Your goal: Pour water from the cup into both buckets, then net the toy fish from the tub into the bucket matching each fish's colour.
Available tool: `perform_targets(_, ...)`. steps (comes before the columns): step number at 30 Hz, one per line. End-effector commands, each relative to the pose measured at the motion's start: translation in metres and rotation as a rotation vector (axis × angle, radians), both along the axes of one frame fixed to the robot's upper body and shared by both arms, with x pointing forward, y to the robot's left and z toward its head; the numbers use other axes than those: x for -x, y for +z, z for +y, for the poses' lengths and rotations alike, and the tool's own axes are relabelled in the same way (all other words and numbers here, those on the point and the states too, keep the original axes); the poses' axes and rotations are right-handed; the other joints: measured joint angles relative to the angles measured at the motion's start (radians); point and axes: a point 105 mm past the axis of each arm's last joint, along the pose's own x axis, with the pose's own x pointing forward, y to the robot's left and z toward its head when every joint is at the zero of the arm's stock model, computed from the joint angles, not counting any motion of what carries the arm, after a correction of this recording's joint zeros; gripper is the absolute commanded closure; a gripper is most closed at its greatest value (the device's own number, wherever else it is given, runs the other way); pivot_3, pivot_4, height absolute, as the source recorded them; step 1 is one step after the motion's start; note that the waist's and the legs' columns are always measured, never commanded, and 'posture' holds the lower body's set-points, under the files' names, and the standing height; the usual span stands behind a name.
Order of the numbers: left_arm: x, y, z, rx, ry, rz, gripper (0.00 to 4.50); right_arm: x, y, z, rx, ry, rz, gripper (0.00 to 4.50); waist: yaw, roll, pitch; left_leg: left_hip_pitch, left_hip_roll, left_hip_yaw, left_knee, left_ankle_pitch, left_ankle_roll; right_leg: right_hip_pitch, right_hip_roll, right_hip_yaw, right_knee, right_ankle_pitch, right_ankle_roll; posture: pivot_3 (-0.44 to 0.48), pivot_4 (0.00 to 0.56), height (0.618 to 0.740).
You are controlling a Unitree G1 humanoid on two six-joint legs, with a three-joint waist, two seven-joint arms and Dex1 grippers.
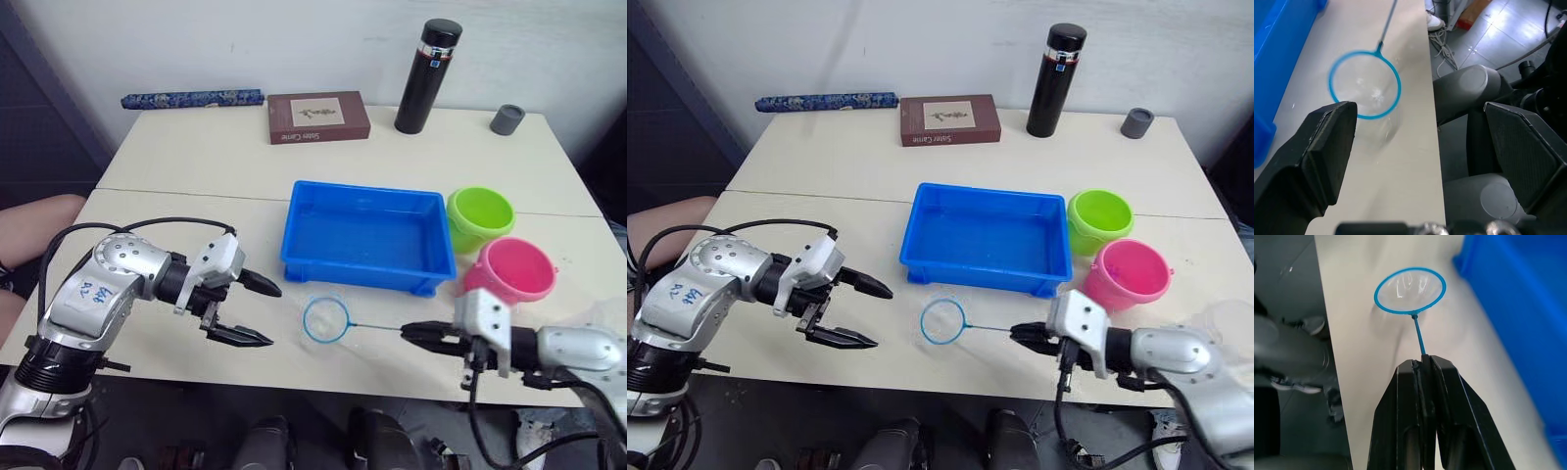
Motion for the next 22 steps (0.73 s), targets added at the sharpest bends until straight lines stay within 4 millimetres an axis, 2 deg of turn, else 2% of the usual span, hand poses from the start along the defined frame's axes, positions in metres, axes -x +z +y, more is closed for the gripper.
perform_targets(1, -0.004, 0.009, 0.001, 0.022, 0.033, -0.061, 0.00, -0.007, -0.012, -0.001, 0.027, 0.018, -0.035, 3.51, -0.001, 0.000, 0.000, 0.000, 0.000, 0.000, 0.000, 0.000, 0.000, 0.000, 0.000, 0.000, 0.000, 0.000, 0.000, 0.000, 0.150, 0.740)
perform_targets(5, -0.010, 0.014, -0.002, 0.089, 0.074, -0.046, 0.00, -0.015, -0.007, -0.016, 0.038, -0.080, -0.076, 1.44, 0.000, 0.000, 0.000, 0.000, 0.000, 0.000, 0.000, 0.000, 0.000, 0.000, 0.000, 0.000, 0.000, 0.000, 0.000, 0.000, 0.150, 0.740)
perform_targets(6, -0.012, 0.016, -0.003, 0.110, 0.081, -0.041, 0.00, -0.016, -0.004, -0.020, 0.038, -0.105, -0.081, 1.04, 0.001, 0.000, 0.000, 0.000, 0.000, 0.000, 0.000, 0.000, 0.000, 0.000, 0.000, 0.000, 0.000, 0.000, 0.000, 0.000, 0.150, 0.740)
perform_targets(8, -0.018, 0.020, -0.006, 0.165, 0.102, -0.029, 0.00, -0.014, 0.015, -0.037, 0.017, -0.201, -0.104, 0.03, 0.005, 0.000, 0.000, -0.001, 0.000, 0.000, 0.000, 0.000, 0.000, 0.000, 0.000, 0.000, 0.000, 0.000, 0.000, 0.000, 0.150, 0.740)
perform_targets(10, -0.028, 0.028, -0.007, 0.234, 0.140, -0.021, 0.00, -0.006, 0.035, -0.059, -0.009, -0.325, -0.134, 0.03, 0.011, 0.001, 0.000, -0.001, 0.000, -0.001, 0.001, 0.000, 0.000, 0.000, 0.000, -0.001, 0.000, 0.000, 0.000, 0.000, 0.150, 0.740)
perform_targets(12, -0.036, 0.035, -0.006, 0.278, 0.168, -0.016, 0.00, 0.001, 0.047, -0.076, -0.020, -0.413, -0.147, 0.03, 0.011, -0.001, 0.000, -0.002, 0.001, -0.002, 0.001, 0.000, 0.000, 0.000, 0.000, -0.001, 0.000, 0.000, 0.000, 0.000, 0.150, 0.740)
perform_targets(17, -0.068, 0.044, 0.008, 0.322, 0.281, -0.076, 0.00, 0.033, 0.083, -0.140, -0.086, -0.734, -0.216, 0.03, 0.011, -0.001, -0.001, 0.000, 0.001, 0.000, 0.000, 0.000, -0.001, 0.000, 0.001, -0.002, 0.001, 0.000, 0.000, 0.000, 0.150, 0.740)
perform_targets(19, -0.080, 0.045, 0.013, 0.321, 0.313, -0.098, 0.00, 0.044, 0.092, -0.156, -0.096, -0.811, -0.241, 0.03, 0.010, -0.001, -0.001, 0.002, 0.000, 0.003, -0.001, 0.000, -0.001, 0.000, 0.001, -0.002, 0.001, 0.000, 0.000, 0.000, 0.150, 0.740)
perform_targets(22, -0.087, 0.047, 0.016, 0.327, 0.312, -0.107, 0.00, 0.052, 0.097, -0.167, -0.110, -0.873, -0.254, 0.03, 0.007, -0.002, -0.001, 0.007, 0.000, 0.007, -0.004, 0.000, 0.000, 0.002, 0.001, -0.001, 0.001, 0.000, 0.000, 0.000, 0.150, 0.740)
